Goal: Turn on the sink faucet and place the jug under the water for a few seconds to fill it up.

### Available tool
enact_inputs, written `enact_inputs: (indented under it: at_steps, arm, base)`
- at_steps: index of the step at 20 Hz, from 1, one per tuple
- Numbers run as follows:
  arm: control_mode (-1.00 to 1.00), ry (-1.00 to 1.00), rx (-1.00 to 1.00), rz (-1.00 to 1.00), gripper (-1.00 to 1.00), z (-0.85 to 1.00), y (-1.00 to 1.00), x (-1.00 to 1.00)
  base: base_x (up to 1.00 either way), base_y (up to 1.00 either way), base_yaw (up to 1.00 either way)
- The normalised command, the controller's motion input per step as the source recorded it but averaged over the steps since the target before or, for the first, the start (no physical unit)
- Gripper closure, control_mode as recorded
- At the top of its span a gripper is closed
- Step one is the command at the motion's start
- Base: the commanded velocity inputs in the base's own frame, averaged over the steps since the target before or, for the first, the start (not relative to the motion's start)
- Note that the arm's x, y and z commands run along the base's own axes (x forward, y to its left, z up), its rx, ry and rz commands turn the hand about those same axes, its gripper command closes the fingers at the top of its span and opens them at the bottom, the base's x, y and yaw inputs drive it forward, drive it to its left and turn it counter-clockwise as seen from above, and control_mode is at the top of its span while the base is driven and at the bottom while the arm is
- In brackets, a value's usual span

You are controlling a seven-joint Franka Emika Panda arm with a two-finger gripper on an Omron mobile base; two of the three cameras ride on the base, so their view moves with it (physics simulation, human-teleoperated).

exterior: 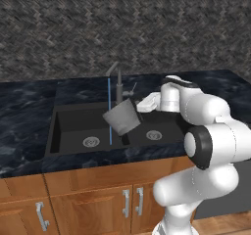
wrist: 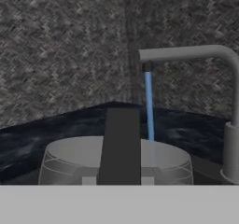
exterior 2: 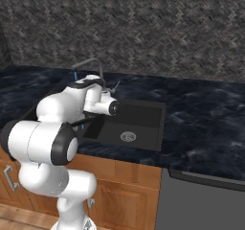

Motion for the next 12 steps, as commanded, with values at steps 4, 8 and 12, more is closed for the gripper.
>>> enact_inputs:
  at_steps: [4,8,12]
  arm:
    - [-1.00,-0.02,0.12,0.00,1.00,0.00,0.00,0.00]
    - [-1.00,-0.02,0.13,0.00,1.00,0.00,0.00,0.00]
    - [-1.00,0.00,0.10,0.00,1.00,0.00,0.04,0.01]
  base:
    - [0.00,0.00,0.00]
    - [0.00,0.00,0.00]
    - [0.00,0.00,0.00]
